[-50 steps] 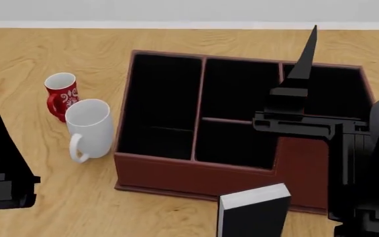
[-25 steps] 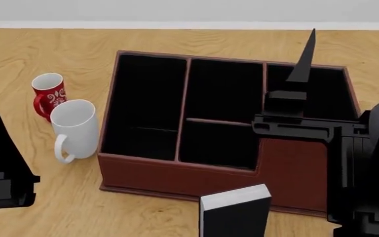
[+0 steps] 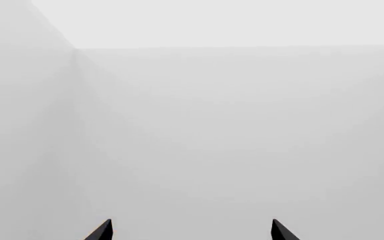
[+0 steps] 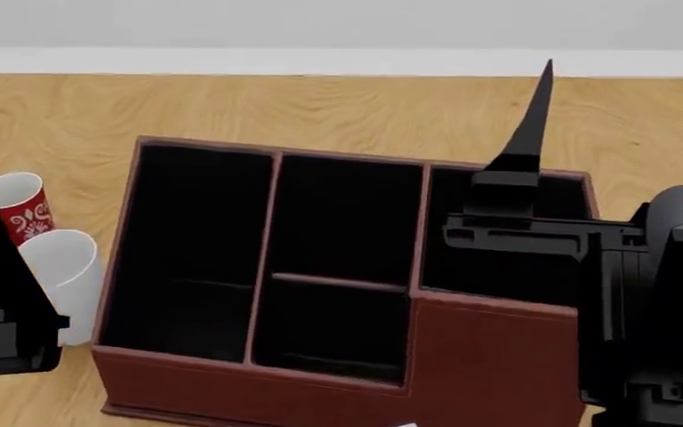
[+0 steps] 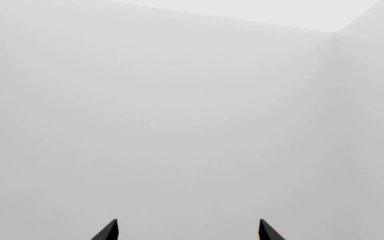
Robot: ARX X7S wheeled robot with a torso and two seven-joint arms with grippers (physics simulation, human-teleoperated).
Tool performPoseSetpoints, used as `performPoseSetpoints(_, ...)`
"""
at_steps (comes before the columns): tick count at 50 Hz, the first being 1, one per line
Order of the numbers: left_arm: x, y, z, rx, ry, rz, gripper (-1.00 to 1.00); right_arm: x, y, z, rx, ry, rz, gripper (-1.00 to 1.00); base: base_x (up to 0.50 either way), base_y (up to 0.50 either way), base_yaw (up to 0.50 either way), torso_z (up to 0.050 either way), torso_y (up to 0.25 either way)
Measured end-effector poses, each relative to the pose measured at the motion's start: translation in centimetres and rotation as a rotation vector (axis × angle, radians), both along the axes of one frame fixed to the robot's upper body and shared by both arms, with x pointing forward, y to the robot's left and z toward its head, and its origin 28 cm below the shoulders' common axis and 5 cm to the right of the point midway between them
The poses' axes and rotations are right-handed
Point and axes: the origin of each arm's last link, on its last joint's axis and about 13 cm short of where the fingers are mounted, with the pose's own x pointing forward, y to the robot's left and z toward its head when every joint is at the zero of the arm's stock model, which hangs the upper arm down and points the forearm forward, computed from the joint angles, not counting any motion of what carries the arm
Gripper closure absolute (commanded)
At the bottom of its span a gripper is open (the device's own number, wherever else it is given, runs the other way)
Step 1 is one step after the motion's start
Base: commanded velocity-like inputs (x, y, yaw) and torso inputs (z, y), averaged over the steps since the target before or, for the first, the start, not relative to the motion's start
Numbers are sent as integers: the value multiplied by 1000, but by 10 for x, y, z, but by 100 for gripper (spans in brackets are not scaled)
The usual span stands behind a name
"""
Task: Pick up the book and place it in the right compartment of the caddy.
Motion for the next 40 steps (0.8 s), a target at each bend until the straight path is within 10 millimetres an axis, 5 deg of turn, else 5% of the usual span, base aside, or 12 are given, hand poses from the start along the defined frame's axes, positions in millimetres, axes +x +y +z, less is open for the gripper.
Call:
performPoseSetpoints(21,0,0,1,-5,-10,5,-100,3,-3,12,-13,-5,29,-100,63,-33,0,0,1)
performPoseSetpoints(40,-3,3,4,-33,-44,16,-100,47,-23,109,-333,109,347,-100,0,0,0,0,0)
